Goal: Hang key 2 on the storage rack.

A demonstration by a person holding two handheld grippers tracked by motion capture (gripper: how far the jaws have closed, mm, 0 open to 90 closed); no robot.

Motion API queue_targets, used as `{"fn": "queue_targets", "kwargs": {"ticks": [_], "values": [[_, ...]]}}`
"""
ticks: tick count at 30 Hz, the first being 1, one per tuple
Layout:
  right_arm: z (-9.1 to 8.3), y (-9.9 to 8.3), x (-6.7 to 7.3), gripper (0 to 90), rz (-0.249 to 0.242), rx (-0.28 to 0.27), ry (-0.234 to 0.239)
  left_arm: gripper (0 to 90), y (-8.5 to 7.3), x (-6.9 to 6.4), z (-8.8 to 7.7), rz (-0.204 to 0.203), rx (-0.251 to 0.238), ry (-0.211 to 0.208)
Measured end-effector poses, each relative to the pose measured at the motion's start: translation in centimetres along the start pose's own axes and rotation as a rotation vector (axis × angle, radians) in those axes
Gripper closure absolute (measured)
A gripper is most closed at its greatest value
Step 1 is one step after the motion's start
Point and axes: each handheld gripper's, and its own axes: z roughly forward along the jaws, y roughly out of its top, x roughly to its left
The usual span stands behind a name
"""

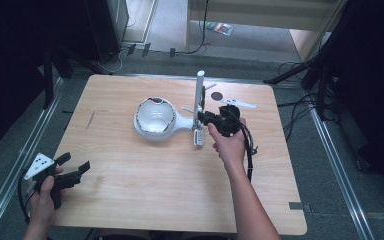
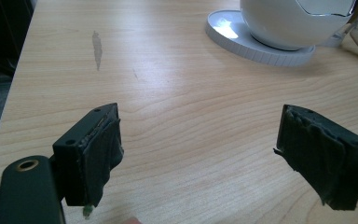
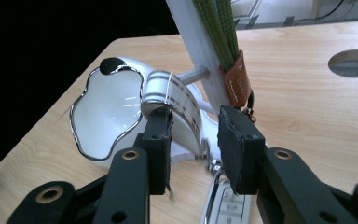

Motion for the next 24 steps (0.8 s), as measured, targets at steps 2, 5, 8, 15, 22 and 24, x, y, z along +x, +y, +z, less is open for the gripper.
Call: {"fn": "queue_targets", "kwargs": {"ticks": [2, 5, 8, 15, 22, 24], "values": [[-0.1, 0.1, 0.1, 65.4, -0.009, -0.015, -0.010, 14.6, 0.0, 0.0, 0.0, 0.000, 0.001, 0.000], [-0.4, 0.2, 0.1, 65.7, -0.023, -0.033, -0.022, 14.6, 0.0, 0.0, 0.0, 0.000, 0.000, 0.000], [-0.6, 0.2, 0.4, 67.5, -0.051, -0.042, -0.038, 14.6, 0.0, 0.0, 0.0, 0.001, 0.001, 0.000], [-1.0, 0.2, 0.8, 67.3, -0.083, -0.041, -0.049, 14.6, 0.0, 0.0, 0.0, 0.000, 0.000, 0.001], [-1.5, 0.4, 1.0, 66.2, -0.088, -0.076, -0.048, 14.6, 0.0, 0.0, 0.0, 0.001, 0.001, 0.000], [-1.6, 0.6, 1.2, 65.8, -0.094, -0.077, -0.049, 14.6, 0.0, 0.0, 0.0, 0.000, 0.000, 0.000]]}}
